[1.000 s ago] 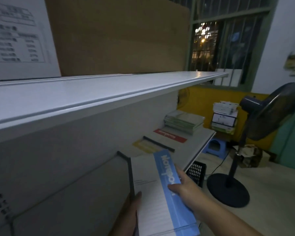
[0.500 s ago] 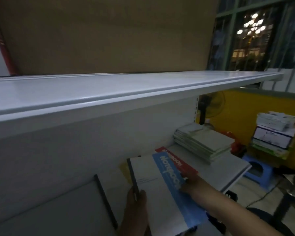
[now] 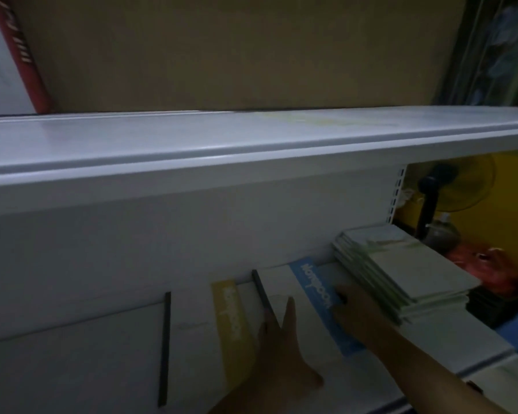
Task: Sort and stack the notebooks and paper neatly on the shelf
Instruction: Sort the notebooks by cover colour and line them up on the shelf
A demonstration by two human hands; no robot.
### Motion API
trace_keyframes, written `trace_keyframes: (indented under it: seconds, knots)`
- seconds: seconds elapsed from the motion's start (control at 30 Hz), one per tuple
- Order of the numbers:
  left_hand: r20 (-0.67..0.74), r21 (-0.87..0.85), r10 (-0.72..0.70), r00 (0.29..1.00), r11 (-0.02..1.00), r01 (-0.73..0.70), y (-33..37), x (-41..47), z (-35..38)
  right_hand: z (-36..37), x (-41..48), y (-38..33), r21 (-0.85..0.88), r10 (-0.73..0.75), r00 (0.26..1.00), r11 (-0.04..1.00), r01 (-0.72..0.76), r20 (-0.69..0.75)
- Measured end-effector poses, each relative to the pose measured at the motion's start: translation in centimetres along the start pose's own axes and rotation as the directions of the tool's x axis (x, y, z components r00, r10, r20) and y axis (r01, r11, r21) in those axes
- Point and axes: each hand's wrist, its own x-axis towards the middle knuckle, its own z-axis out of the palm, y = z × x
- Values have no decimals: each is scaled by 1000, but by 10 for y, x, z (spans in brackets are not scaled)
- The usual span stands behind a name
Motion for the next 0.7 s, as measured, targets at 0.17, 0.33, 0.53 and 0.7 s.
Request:
trace_keyframes:
  seconds: [0.17, 0.33, 0.53, 0.7]
  knots:
    - [-108, -16, 49, 993, 999, -51, 3, 2, 12, 5, 14, 15, -53, -104, 993, 993, 106, 49]
    - [-233, -32, 87, 969, 995, -97, -6, 1, 28, 2, 9, 27, 260, -167, 983, 955, 144, 71]
    - [-320, -115, 73, 944, 987, -115, -5, 6, 32, 10, 14, 38, 128, -205, 979, 971, 203, 3]
    - [-338, -120, 67, 939, 986, -113, -5, 5, 36, 16, 14, 45, 145, -224, 973, 962, 230, -61]
